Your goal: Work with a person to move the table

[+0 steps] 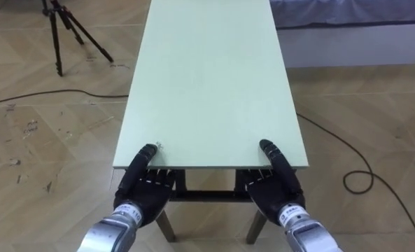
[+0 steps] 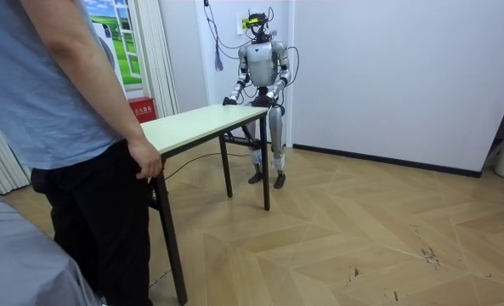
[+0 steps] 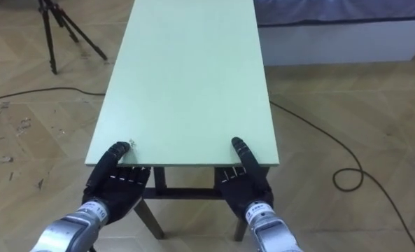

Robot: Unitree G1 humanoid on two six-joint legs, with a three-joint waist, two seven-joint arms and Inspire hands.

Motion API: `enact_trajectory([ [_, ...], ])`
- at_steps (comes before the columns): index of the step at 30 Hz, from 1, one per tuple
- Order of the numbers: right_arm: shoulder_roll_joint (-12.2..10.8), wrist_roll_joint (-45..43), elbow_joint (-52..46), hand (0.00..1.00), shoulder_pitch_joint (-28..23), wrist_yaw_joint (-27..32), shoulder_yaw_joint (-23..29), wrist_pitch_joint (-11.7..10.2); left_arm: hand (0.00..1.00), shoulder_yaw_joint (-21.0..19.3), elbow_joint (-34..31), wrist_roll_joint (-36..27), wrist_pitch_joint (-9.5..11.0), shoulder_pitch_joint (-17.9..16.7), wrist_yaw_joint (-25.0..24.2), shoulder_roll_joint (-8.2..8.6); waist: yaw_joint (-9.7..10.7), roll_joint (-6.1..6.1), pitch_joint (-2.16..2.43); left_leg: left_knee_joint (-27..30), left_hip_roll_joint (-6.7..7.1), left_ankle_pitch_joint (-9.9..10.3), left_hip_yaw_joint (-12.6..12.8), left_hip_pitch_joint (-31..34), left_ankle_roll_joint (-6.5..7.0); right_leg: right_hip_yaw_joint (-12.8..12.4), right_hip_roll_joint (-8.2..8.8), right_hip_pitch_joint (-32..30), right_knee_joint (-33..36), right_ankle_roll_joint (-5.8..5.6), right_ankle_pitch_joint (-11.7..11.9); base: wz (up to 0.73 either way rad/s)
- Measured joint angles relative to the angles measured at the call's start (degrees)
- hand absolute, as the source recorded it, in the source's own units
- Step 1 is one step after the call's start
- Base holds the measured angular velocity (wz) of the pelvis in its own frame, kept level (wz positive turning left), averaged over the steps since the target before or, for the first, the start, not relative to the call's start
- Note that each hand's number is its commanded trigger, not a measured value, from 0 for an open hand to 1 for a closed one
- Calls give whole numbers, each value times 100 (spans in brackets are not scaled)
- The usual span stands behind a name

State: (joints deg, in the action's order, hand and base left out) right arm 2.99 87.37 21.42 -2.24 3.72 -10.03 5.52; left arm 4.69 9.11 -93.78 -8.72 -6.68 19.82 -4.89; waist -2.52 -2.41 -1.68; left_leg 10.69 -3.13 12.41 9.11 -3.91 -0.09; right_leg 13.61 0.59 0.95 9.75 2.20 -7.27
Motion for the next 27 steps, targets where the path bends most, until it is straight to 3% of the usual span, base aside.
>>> enact_trajectory([
  [27, -53, -37, -31, 100, 2, 29, -11, 0, 100, 0, 29, 166, 55, 2, -9, 15, 41, -2, 1, -3, -2, 0, 1, -6, 0, -18, -3, -1, 1, 0, 0, 0],
])
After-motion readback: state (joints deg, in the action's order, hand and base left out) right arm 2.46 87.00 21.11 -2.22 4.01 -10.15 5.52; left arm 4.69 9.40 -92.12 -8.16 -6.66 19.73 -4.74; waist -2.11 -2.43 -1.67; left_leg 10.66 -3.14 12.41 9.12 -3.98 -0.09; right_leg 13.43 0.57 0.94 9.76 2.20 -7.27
